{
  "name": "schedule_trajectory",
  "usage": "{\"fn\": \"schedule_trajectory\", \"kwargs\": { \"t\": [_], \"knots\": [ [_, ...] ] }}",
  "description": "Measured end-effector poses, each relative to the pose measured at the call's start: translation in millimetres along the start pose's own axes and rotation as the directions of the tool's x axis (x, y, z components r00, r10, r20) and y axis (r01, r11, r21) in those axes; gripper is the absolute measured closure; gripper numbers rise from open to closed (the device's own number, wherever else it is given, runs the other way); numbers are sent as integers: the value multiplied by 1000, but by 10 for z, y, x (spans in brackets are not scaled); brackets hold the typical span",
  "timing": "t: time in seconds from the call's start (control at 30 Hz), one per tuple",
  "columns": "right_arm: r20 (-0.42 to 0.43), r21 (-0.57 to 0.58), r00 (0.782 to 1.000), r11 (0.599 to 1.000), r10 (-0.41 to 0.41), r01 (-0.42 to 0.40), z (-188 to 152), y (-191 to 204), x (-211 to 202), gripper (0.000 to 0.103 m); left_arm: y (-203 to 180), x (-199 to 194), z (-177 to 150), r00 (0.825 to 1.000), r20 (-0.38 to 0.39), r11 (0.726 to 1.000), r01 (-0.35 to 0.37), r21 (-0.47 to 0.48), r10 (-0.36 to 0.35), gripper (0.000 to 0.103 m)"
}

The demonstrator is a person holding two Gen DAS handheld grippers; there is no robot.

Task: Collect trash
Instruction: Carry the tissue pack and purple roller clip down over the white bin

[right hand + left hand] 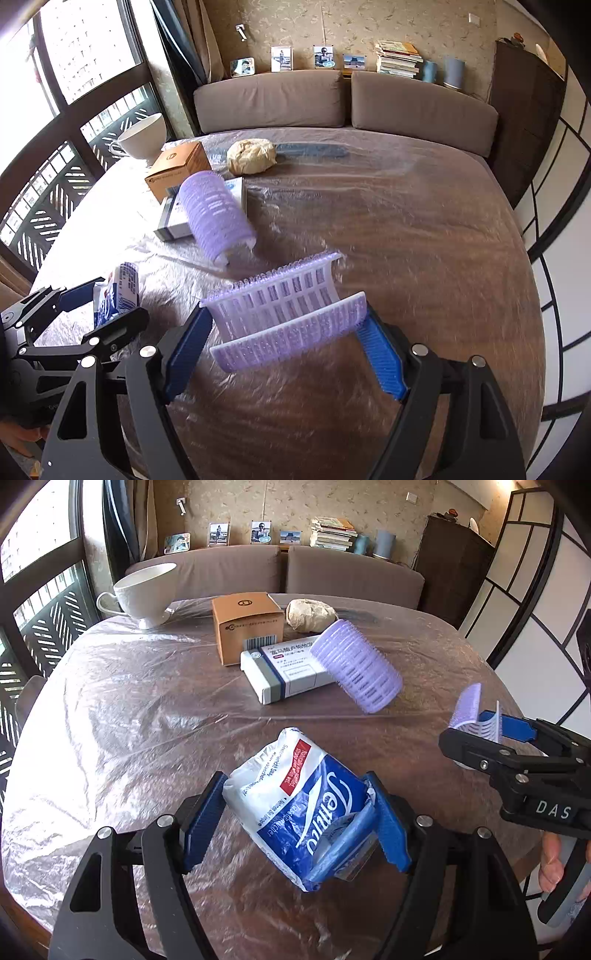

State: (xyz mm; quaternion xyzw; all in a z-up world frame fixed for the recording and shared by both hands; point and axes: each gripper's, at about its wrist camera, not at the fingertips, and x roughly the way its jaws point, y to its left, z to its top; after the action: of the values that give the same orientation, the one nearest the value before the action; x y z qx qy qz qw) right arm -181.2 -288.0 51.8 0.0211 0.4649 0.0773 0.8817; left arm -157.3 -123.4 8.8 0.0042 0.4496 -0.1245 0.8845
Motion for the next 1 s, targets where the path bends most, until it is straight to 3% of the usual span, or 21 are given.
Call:
{"fn": "schedule_trajectory", "kwargs": {
  "t": [0.2, 0.47, 1.0],
  "knots": [
    [-4, 74, 1000, 997, -4, 4, -222, 60, -187, 25, 117, -167, -130, 1000, -10, 999, 13, -33, -13, 28],
    [0, 86, 1000, 996, -27, 27, -480, 273, -425, 25, 255, -375, -280, 1000, -16, 1000, 17, -22, -17, 28],
    [6, 172, 998, 983, -65, 63, -953, 560, -775, 25, 356, -647, -588, 996, -16, 991, 88, 97, -87, 28]
  ]
}}
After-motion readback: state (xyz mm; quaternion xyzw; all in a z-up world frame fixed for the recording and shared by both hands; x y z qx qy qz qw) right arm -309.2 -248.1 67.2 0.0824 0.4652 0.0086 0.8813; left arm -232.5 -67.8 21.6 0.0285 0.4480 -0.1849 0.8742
